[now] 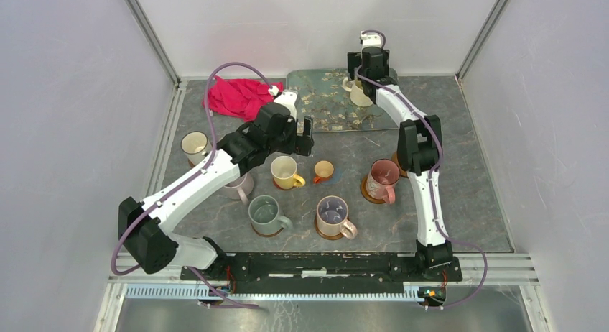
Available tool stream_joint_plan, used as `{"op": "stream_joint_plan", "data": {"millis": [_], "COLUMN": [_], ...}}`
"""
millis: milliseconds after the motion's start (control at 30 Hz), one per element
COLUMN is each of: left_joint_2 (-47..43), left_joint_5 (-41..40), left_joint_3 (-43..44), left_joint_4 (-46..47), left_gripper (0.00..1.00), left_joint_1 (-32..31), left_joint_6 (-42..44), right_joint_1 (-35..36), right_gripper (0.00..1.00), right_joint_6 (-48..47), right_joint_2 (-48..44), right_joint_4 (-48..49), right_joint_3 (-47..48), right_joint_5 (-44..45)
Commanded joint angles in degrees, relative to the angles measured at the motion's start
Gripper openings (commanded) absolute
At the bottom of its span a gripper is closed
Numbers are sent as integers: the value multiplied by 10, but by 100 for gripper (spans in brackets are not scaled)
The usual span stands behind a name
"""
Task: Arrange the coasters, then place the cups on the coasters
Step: Pick up the cup from the tray.
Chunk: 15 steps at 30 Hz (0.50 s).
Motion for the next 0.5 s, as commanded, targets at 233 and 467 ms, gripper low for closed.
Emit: {"op": "stream_joint_plan", "data": {"millis": [233, 467], "left_joint_2": [-10, -17], "left_joint_5": [30, 34], "left_joint_3": [-1, -12], "left_joint_4": [7, 12], "left_gripper": [100, 100], "left_joint_1": [25, 33], "left_joint_6": [35, 34], "right_joint_1": [2, 4], "right_gripper": [98, 96], "right_joint_6": [-46, -66], "right_joint_2": [-13, -61], "right_joint_4": [0, -47], "right_joint_3": [-16, -62], "right_joint_5": [-59, -96]}}
